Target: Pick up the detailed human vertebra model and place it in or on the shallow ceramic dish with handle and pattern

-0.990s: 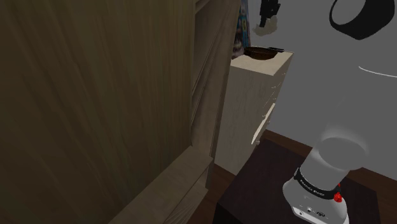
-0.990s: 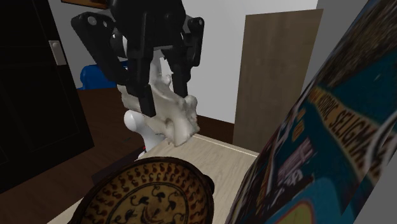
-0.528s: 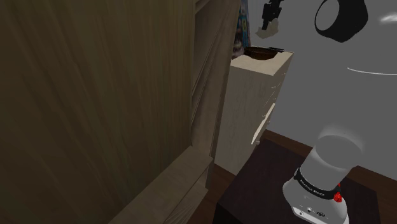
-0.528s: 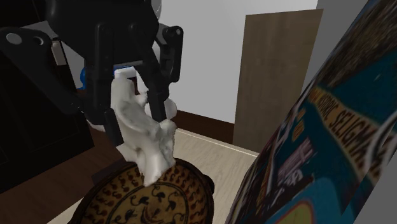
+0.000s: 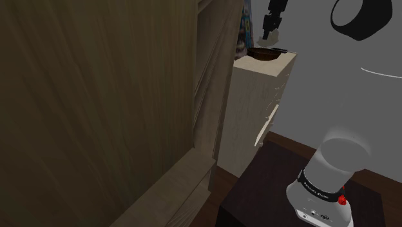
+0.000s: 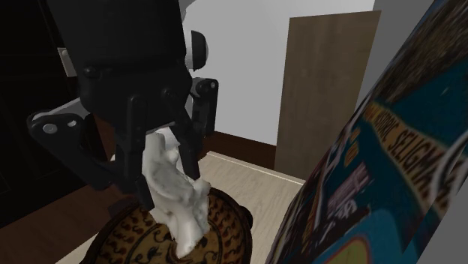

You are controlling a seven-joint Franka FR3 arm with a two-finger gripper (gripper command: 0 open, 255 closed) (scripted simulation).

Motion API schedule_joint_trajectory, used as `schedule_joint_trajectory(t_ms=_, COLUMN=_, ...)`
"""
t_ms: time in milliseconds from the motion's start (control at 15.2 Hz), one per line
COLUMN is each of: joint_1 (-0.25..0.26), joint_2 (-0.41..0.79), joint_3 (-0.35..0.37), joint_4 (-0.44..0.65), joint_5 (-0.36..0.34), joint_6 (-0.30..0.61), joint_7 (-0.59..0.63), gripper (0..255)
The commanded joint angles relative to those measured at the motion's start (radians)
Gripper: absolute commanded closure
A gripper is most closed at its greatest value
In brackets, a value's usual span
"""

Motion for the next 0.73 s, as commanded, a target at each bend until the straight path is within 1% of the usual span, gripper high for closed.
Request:
schedule_joint_trajectory(t_ms=0, joint_1=0.007, joint_2=-0.021, joint_3=0.004, joint_4=-0.053, joint_5=-0.012, joint_6=0.036, joint_7=0.005, gripper=255)
schedule_joint_trajectory(t_ms=66, joint_1=0.011, joint_2=-0.031, joint_3=0.006, joint_4=-0.083, joint_5=-0.018, joint_6=0.059, joint_7=0.007, gripper=255)
schedule_joint_trajectory(t_ms=594, joint_1=0.011, joint_2=-0.031, joint_3=0.006, joint_4=-0.083, joint_5=-0.018, joint_6=0.059, joint_7=0.007, gripper=255)
schedule_joint_trajectory(t_ms=660, joint_1=0.011, joint_2=-0.031, joint_3=0.006, joint_4=-0.083, joint_5=-0.018, joint_6=0.059, joint_7=0.007, gripper=0)
